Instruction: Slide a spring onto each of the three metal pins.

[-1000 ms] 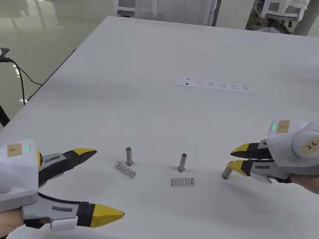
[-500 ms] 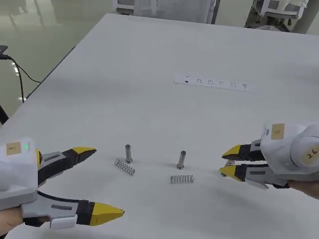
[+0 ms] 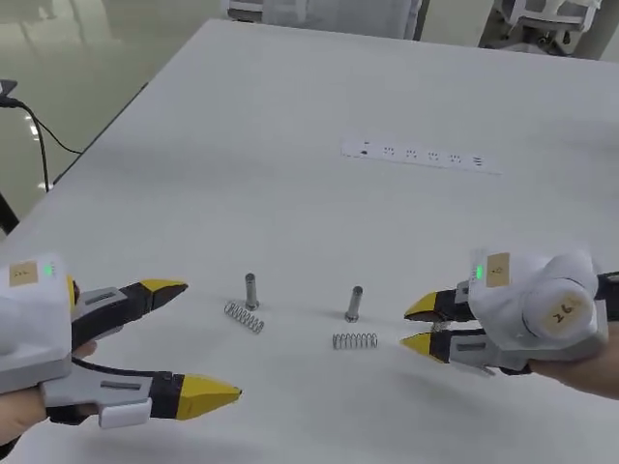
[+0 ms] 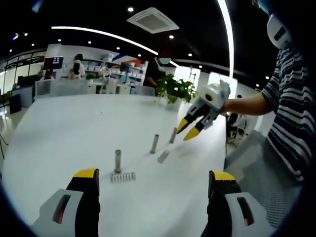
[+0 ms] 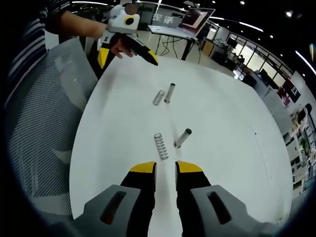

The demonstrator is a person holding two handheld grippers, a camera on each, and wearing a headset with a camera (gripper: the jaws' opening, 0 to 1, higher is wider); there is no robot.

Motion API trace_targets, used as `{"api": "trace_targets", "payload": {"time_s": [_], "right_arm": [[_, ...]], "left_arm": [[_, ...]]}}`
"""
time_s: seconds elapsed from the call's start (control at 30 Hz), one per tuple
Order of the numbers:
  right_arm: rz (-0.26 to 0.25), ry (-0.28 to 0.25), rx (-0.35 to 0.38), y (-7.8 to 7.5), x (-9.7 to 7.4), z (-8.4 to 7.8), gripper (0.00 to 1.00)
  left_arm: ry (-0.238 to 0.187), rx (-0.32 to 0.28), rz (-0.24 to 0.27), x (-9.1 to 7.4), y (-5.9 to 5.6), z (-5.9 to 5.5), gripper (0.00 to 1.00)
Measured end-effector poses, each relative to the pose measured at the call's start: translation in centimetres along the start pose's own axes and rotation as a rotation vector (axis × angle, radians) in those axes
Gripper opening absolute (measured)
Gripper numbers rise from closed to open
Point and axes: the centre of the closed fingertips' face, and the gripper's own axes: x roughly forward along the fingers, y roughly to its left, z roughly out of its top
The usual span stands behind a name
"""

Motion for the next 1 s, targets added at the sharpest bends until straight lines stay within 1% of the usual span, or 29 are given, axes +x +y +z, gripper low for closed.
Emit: {"api": "trace_targets", "payload": {"time_s": [0.2, 0.23, 0.37, 0.47, 0.77, 1.0], "right_arm": [[0.029, 0.006, -0.024, 0.6, 1.2, 0.5, 0.13], [0.031, 0.006, -0.024, 0.6, 1.4, 0.6, 0.13], [0.043, 0.009, -0.037, 0.7, 2.3, 0.9, 0.12], [0.054, 0.015, -0.042, 0.7, 2.9, 1.0, 0.12], [0.085, 0.054, -0.052, 0.6, 4.6, 0.5, 0.12], [0.093, 0.067, -0.049, 0.6, 4.8, 0.2, 0.12]], "left_arm": [[-0.006, -0.001, 0.001, 0.0, -0.1, 0.1, 0.86], [-0.008, 0.004, 0.001, 0.0, -0.1, 0.2, 0.84], [-0.014, 0.000, 0.000, 0.0, -0.2, 0.3, 0.85], [-0.011, -0.001, 0.002, 0.0, -0.2, 0.2, 0.85], [-0.005, -0.005, 0.003, 0.0, -0.1, 0.2, 0.84], [0.000, -0.017, 0.003, -0.1, -0.1, 0.0, 0.84]]}}
